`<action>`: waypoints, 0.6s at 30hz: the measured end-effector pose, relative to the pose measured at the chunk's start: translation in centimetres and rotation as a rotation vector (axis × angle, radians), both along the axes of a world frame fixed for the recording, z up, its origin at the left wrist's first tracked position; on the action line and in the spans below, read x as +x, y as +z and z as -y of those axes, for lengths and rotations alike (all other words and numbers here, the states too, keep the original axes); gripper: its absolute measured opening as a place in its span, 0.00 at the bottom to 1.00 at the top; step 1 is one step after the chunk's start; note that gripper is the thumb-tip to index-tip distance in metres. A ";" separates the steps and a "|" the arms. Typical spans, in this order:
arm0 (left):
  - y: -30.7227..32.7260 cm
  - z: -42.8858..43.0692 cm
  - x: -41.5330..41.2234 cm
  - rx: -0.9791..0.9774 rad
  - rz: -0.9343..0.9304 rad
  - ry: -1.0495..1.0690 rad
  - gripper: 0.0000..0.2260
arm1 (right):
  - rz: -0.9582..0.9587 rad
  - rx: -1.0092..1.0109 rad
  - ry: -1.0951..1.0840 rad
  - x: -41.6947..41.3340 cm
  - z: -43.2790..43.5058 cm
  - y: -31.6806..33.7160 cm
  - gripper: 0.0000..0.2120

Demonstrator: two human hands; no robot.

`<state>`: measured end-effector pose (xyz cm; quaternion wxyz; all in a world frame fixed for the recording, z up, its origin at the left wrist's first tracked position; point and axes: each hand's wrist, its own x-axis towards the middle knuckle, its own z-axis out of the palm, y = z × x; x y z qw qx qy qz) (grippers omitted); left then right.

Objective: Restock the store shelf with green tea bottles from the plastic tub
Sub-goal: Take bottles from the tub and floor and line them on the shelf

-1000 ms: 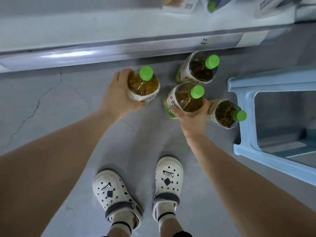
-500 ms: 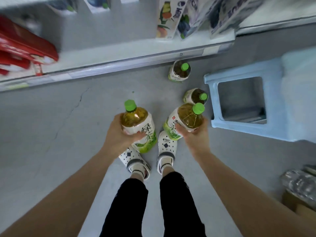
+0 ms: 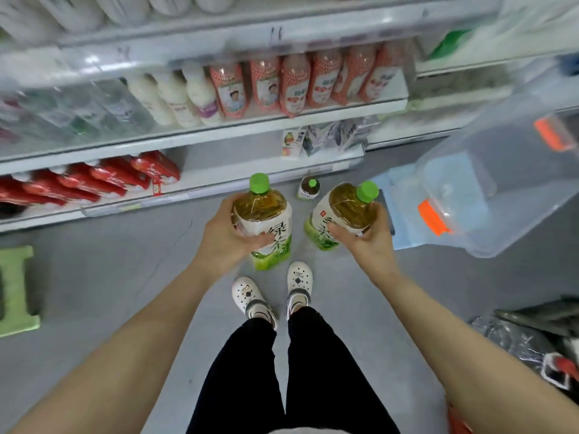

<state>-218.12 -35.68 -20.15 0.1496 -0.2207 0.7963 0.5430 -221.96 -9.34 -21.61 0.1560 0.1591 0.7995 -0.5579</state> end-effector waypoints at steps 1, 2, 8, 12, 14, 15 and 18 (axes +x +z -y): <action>1.8 0.3 -0.2 0.000 -0.031 0.004 0.36 | -0.037 0.007 0.015 -0.3 0.1 1.8 0.34; 3.6 0.6 -0.4 -0.002 -0.063 0.010 0.37 | -0.069 0.017 0.031 -0.5 0.3 3.7 0.33; 14.0 2.6 -2.4 -0.040 -0.303 0.017 0.37 | -0.279 0.018 0.058 -2.1 2.3 13.7 0.36; 20.1 3.6 -4.0 -0.026 -0.440 0.036 0.37 | -0.425 0.015 0.064 -3.3 3.5 19.8 0.36; 23.3 4.1 -4.7 -0.027 -0.521 0.044 0.37 | -0.502 0.025 0.083 -3.9 3.9 23.2 0.33; 24.9 4.4 -5.1 -0.029 -0.560 0.050 0.37 | -0.535 0.048 0.089 -4.2 4.1 25.1 0.32; 30.3 5.1 -5.9 -0.038 -0.669 0.038 0.37 | -0.631 0.081 0.124 -5.1 4.5 30.7 0.34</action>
